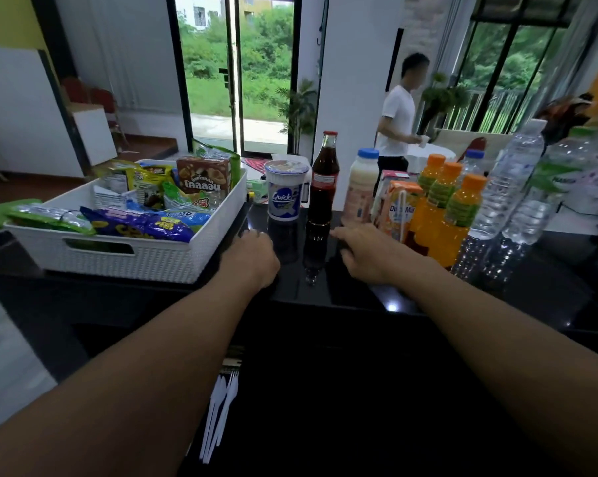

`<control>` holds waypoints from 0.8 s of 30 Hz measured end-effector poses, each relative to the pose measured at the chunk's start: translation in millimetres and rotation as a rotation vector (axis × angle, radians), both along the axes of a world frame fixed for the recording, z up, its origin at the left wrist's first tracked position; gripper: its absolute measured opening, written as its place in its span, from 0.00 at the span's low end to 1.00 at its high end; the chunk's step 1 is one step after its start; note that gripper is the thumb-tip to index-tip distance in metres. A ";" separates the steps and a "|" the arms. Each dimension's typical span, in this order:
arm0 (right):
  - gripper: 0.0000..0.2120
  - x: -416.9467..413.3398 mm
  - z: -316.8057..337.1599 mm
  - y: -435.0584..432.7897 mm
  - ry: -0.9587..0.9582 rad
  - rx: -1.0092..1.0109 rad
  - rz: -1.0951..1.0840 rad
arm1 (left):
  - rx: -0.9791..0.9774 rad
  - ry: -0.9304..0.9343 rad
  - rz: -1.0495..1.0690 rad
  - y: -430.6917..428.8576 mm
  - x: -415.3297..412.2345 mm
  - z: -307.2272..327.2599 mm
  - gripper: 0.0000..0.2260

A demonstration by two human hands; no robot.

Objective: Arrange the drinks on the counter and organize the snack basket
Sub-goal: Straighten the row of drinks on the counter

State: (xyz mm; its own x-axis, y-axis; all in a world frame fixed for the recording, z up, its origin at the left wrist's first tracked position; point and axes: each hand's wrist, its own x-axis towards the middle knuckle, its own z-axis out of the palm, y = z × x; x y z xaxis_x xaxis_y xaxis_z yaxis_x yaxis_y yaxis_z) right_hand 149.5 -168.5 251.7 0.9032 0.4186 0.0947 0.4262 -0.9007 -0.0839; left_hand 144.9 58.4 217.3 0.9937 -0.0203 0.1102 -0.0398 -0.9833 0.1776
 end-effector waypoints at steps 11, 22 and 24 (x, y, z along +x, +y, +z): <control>0.22 -32.7 36.2 59.3 0.033 0.099 0.052 | 0.072 -0.403 -0.033 48.7 -45.6 116.3 0.14; 0.24 -52.1 83.2 208.0 -0.027 0.296 0.336 | 0.028 -0.319 0.096 229.2 -84.3 117.4 0.20; 0.29 -51.9 83.4 227.9 0.054 0.216 0.346 | 0.047 -0.232 0.021 248.1 -86.0 115.4 0.20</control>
State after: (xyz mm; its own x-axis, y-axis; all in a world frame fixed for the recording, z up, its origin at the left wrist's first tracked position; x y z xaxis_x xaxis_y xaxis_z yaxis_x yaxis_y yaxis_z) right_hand 97.5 59.3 335.1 0.7186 0.6743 0.1701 0.6909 -0.6642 -0.2854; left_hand 58.8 306.4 332.8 0.9422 -0.0100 0.3348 -0.0531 -0.9914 0.1197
